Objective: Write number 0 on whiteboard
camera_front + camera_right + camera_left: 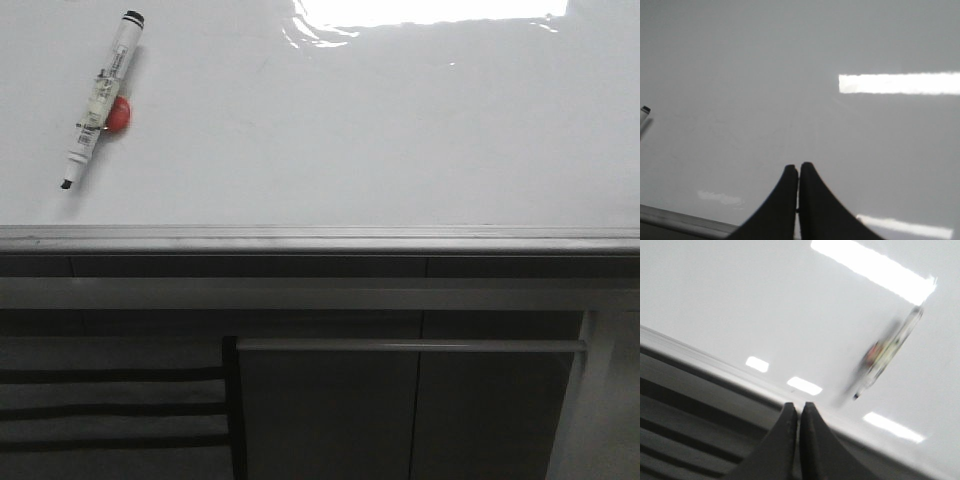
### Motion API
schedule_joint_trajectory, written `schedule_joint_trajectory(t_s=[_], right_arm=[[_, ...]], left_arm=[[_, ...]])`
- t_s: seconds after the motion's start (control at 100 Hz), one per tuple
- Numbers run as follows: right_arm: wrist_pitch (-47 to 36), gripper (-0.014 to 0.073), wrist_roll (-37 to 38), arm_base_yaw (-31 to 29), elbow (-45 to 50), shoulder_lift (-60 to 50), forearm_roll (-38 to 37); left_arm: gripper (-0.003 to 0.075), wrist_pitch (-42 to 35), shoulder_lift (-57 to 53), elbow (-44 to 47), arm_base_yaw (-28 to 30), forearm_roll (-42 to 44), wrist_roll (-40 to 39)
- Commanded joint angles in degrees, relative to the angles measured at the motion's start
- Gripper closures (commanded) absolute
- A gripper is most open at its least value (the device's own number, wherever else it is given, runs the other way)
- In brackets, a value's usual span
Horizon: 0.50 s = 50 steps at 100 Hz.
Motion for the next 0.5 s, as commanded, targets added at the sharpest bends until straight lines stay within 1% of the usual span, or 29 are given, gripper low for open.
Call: schedule_joint_trajectory(t_s=[0.0,0.12,0.16,0.2,0.26,0.31,0.33,0.35,0.37,0.39,0.43,0.48,0.49], right_arm=[[-0.7,0.0641,2.2,-0.5,0.5,-1.1,7.2],[-0.5,0.0641,2.9,-0.5,-0.1,-1.1,14.5],[-0.5,0.0641,2.9,-0.5,-1.1,-1.1,16.4],[1.3,0.0641,2.9,-0.5,-2.7,-1.1,16.7],[7.6,0.0641,2.8,-0.5,-6.0,-0.8,16.6],[16.6,0.064,2.0,-0.5,-10.0,-0.1,15.6],[18.9,0.0639,1.4,-0.5,-11.0,0.5,15.0],[23.3,0.0636,0.7,-0.5,-12.9,1.1,14.2],[25.2,0.0631,0.0,-0.5,-13.9,1.9,13.6],[28.6,0.0615,-1.6,-0.5,-15.7,2.8,13.1],[31.6,0.0582,-4.0,-0.5,-17.6,4.7,12.6],[33.6,0.0512,-6.8,-0.5,-20.3,6.9,12.6],[33.8,0.0501,-7.0,-0.5,-20.3,7.3,12.6]], left_arm=[[0.074,-7.2,-1.6,1.9,0.1,-14.8,-0.6],[0.074,-6.8,-1.6,1.9,0.1,-25.9,-0.6],[0.074,-6.4,-1.6,1.9,0.1,-27.0,-0.6],[0.074,-5.6,-1.6,1.4,0.1,-26.9,-0.1],[0.074,-2.2,-1.6,-0.5,-0.1,-24.1,3.6],[0.0739,2.2,-1.3,-3.3,-0.4,-20.1,10.3],[0.0739,4.1,-1.0,-4.7,-0.4,-18.2,12.2],[0.0739,5.8,-0.6,-6.3,-0.4,-16.3,14.9],[0.0739,7.4,0.1,-7.9,-0.4,-14.5,17.4],[0.0738,8.5,1.0,-9.5,-0.4,-13.3,19.6],[0.0728,9.9,2.8,-12.1,-0.4,-10.2,23.0],[0.0689,11.7,6.7,-16.4,-0.4,-6.8,26.2],[0.0671,11.9,7.3,-16.9,-0.4,-6.1,26.6]])
